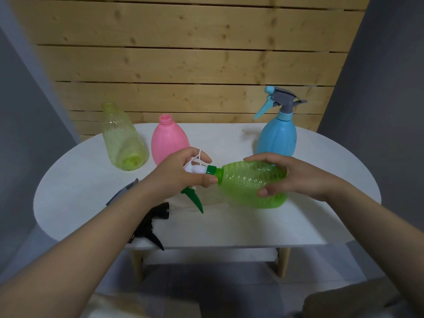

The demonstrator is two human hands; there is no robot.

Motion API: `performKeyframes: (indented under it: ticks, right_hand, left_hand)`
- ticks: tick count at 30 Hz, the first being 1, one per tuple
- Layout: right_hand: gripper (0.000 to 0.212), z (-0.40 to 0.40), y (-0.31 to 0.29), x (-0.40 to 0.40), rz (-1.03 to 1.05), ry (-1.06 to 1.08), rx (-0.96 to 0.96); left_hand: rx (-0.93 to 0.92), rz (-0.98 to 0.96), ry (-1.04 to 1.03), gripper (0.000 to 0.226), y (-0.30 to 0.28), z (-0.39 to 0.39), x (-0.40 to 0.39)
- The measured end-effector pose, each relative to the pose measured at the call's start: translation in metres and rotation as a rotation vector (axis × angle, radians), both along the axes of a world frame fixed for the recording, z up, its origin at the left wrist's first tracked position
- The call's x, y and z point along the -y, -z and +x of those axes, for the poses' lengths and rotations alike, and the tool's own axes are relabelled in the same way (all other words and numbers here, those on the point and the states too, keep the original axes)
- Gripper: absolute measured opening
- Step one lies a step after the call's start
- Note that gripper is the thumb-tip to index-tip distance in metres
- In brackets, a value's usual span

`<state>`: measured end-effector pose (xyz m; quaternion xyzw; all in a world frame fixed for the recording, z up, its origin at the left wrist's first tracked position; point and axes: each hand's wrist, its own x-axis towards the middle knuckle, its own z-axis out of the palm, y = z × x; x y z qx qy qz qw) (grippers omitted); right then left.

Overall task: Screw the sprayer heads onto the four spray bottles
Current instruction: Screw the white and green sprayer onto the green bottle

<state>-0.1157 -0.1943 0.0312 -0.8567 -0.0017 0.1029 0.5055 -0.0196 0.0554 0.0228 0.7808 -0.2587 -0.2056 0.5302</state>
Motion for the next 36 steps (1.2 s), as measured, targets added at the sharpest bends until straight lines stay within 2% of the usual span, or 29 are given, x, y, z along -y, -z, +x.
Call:
performKeyframes:
  ticks: [5,8,11,12,15,16,20,21,23,25,29,31,34,36]
  right_hand:
    - [0.056,0.001,0.007,-0.002,0.259,0.112,-0.084]
    - [0.075,0.002,0.012,-0.005,0.345,0.174,-0.172]
    - [0.09,0.006,0.013,-0.008,0.377,0.2,-0.157]
    - [0.086,0.007,0.013,-0.008,0.408,0.205,-0.137]
    - [0.058,0.011,0.012,-0.007,0.565,0.207,-0.069]
    - [0.055,0.012,0.011,-0.006,0.582,0.199,-0.048]
    - [0.046,0.012,0.011,-0.005,0.514,0.174,0.003]
    - [0.05,0.011,0.011,-0.005,0.459,0.179,-0.012]
    - [0.074,0.01,0.011,-0.005,0.349,0.183,-0.084]
    - [0.083,0.01,0.012,-0.006,0.338,0.165,-0.148]
    - [0.066,0.01,0.012,-0.006,0.525,0.18,-0.085]
    - [0.068,0.01,0.01,-0.004,0.548,0.179,-0.005]
    - [0.069,0.008,0.006,-0.004,0.446,0.167,0.023]
    - [0.079,0.006,0.006,-0.005,0.325,0.173,-0.019]
  left_hand:
    - [0.02,-0.02,0.096,0.033,-0.002,-0.005,0.002]
    - [0.073,0.024,0.071,0.029,-0.001,-0.005,0.003]
    - [0.061,0.036,-0.01,0.025,-0.001,-0.002,0.003]
    - [0.046,0.029,-0.051,0.024,-0.001,-0.001,0.003]
    - [-0.002,0.039,-0.156,0.022,-0.001,0.005,0.001]
    - [-0.013,0.057,-0.173,0.022,-0.001,0.007,-0.001]
    - [0.013,0.071,-0.141,0.025,-0.004,0.009,-0.009]
    - [0.033,0.061,-0.114,0.026,-0.003,0.007,-0.01]
    - [0.07,0.035,-0.066,0.027,-0.001,0.004,-0.009]
    - [0.084,0.039,-0.083,0.026,0.001,0.003,-0.006]
    - [0.021,0.045,-0.179,0.024,-0.003,0.006,-0.005]
    - [-0.004,0.061,-0.188,0.023,-0.005,0.008,-0.008]
    - [0.025,0.074,-0.131,0.024,-0.005,0.008,-0.011]
    - [0.038,0.072,-0.113,0.024,-0.004,0.007,-0.01]
